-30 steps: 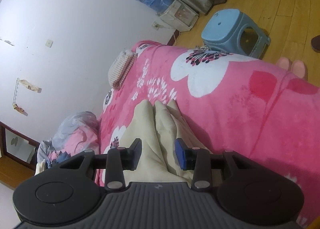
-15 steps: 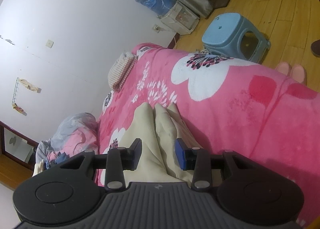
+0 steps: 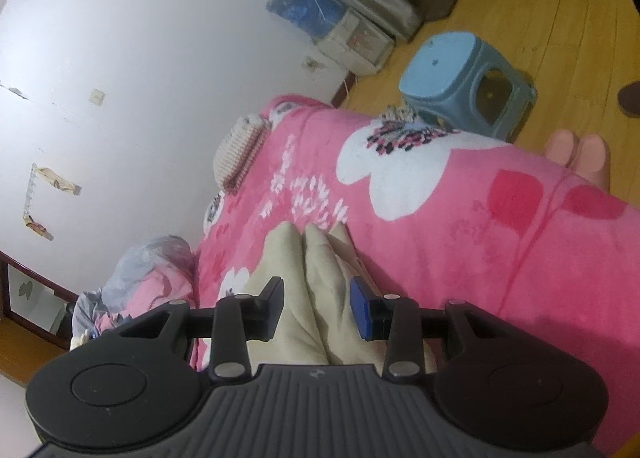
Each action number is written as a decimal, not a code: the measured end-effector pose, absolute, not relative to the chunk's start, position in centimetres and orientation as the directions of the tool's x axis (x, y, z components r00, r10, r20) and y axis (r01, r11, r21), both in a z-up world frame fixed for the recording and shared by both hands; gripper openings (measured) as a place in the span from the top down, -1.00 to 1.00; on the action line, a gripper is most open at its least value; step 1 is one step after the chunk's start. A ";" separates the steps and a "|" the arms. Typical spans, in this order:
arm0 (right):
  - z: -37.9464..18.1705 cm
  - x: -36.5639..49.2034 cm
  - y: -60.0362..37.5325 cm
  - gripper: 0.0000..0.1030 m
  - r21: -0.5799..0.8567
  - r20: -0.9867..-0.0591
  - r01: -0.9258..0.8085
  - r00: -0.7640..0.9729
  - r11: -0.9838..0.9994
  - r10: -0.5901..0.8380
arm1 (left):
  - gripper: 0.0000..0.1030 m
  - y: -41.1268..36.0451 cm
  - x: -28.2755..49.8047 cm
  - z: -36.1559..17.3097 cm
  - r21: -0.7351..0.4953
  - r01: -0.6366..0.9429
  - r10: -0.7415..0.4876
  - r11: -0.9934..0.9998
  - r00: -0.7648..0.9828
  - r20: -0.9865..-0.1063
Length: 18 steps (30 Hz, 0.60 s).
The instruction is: Fold clothes
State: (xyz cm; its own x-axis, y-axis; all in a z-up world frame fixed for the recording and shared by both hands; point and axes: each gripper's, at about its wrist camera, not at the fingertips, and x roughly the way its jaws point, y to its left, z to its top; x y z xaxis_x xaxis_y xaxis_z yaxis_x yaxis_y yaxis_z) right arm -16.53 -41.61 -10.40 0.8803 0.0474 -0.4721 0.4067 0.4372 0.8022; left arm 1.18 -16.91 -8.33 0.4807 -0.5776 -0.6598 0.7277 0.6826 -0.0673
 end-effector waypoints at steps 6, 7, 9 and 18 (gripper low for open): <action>-10.4 -14.4 -43.8 0.24 0.751 -0.518 0.419 0.853 0.509 0.061 | -0.75 -22.0 1.6 -9.9 -0.011 0.800 -0.594 0.600 0.437 -0.675; -10.5 -14.1 -44.1 0.24 0.750 -0.522 0.420 0.851 0.510 0.067 | -0.75 -22.8 1.6 -10.3 0.014 0.801 -0.581 0.598 0.445 -0.681; -10.8 -13.4 -44.7 0.24 0.753 -0.524 0.419 0.848 0.507 0.077 | -0.74 -24.2 1.8 -11.2 0.076 0.794 -0.539 0.603 0.476 -0.695; -12.2 -11.0 -45.7 0.24 0.782 -0.501 0.364 0.850 0.505 0.162 | -0.42 -23.8 2.5 -12.0 0.055 0.764 -0.545 0.643 0.507 -0.667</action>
State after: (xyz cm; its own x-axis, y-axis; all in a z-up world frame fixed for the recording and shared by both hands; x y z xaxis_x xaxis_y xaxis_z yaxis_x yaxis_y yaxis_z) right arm -11.02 -45.66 -12.23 0.8503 0.1621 -0.5007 0.3644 0.5050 0.7824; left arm 2.54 -23.77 -11.96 0.5075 -0.5450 -0.6674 0.7636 0.6433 0.0553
